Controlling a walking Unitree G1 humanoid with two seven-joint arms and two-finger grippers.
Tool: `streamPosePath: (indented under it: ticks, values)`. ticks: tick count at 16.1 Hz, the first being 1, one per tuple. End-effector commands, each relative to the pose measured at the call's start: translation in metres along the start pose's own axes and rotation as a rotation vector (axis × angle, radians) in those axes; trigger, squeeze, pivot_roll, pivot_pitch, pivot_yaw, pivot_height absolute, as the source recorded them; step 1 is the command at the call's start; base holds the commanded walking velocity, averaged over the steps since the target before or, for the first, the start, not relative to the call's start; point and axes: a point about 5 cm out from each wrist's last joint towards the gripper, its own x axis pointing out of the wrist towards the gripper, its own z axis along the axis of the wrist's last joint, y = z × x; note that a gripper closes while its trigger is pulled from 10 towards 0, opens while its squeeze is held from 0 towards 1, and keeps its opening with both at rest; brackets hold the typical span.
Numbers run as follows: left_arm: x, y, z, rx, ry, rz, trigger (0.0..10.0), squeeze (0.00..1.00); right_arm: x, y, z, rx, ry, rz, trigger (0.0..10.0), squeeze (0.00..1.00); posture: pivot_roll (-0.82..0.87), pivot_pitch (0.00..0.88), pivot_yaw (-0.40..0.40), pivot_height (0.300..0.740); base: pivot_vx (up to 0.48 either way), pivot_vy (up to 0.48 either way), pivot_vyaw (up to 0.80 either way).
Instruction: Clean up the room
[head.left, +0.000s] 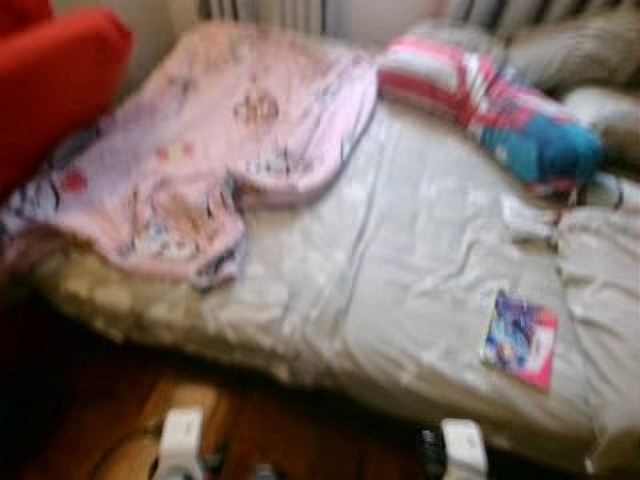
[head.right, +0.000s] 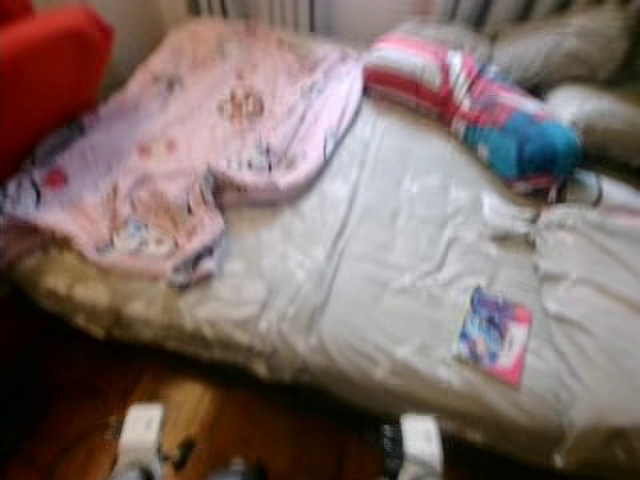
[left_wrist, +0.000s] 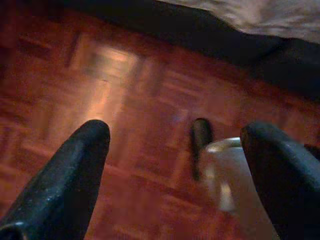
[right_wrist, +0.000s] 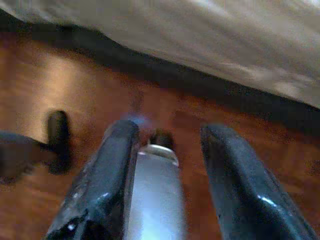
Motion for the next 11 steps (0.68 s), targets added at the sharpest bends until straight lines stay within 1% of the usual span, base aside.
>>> streamPosePath:
  ticks: [1, 11]
  values:
    - [-0.0031, -0.0036, -0.0124, -0.012, 0.044, -0.006, 10.0, 0.00, -0.0030, -0.0103, -0.0089, 0.008, 0.028, -0.029, 10.0, 0.00, 0.14, 0.197, -0.003, 0.740, 0.000, 0.439, 0.00]
    - [-0.0027, -0.0035, -0.0116, -0.012, 0.043, -0.008, 10.0, 0.00, -0.0032, -0.0095, -0.0098, 0.013, 0.027, -0.028, 10.0, 0.00, 0.15, 0.210, -0.003, 0.740, 0.000, 0.437, 0.00]
